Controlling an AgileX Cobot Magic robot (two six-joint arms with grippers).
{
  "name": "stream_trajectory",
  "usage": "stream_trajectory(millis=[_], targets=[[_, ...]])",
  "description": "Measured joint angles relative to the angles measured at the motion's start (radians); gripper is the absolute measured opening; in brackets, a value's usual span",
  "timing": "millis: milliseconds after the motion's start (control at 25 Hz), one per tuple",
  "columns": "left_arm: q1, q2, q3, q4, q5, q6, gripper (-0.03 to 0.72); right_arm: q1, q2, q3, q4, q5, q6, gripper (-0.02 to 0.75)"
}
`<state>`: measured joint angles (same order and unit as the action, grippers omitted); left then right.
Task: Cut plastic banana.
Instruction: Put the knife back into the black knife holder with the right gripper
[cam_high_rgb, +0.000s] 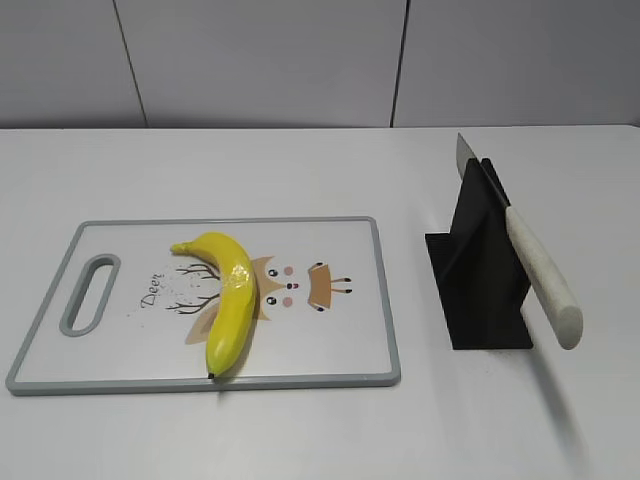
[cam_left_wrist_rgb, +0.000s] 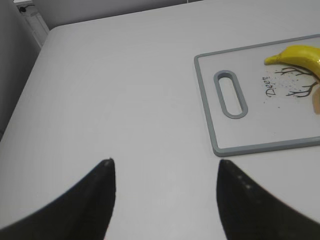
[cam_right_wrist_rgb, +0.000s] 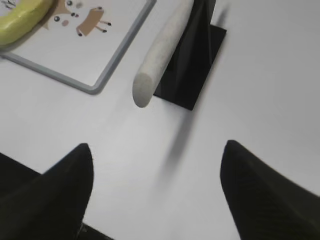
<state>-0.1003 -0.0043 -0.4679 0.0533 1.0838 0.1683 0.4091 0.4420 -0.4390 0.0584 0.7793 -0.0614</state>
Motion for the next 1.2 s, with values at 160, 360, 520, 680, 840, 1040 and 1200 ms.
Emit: stream_trajectory(millis=[160, 360, 520, 680, 840, 1040, 1200], targets=[[0.000, 0.000, 0.000, 0.000, 0.000, 0.000, 0.587, 0.000, -0.101, 0.001, 0.006, 0.018, -0.002, 0.594], [0.000, 0.000, 0.000, 0.000, 0.000, 0.000, 0.587, 0.000, -0.198, -0.001, 0.010, 0.117, -0.036, 0.594], [0.000, 0.000, 0.001, 0.000, 0.000, 0.000, 0.587, 0.000, -0.285, 0.009, 0.011, 0.150, -0.075, 0.594], [0.000, 0.000, 0.001, -0.001, 0.000, 0.000, 0.587, 0.000, -0.387, 0.018, 0.011, 0.160, -0.078, 0.594], [0.000, 0.000, 0.001, -0.001, 0.000, 0.000, 0.585, 0.000, -0.443, 0.018, 0.012, 0.164, -0.078, 0.594], [0.000, 0.000, 0.001, -0.001, 0.000, 0.000, 0.584, 0.000, -0.447, 0.018, 0.012, 0.164, -0.079, 0.594], [0.000, 0.000, 0.001, -0.001, 0.000, 0.000, 0.584, -0.002, -0.447, 0.018, 0.012, 0.164, -0.079, 0.594]])
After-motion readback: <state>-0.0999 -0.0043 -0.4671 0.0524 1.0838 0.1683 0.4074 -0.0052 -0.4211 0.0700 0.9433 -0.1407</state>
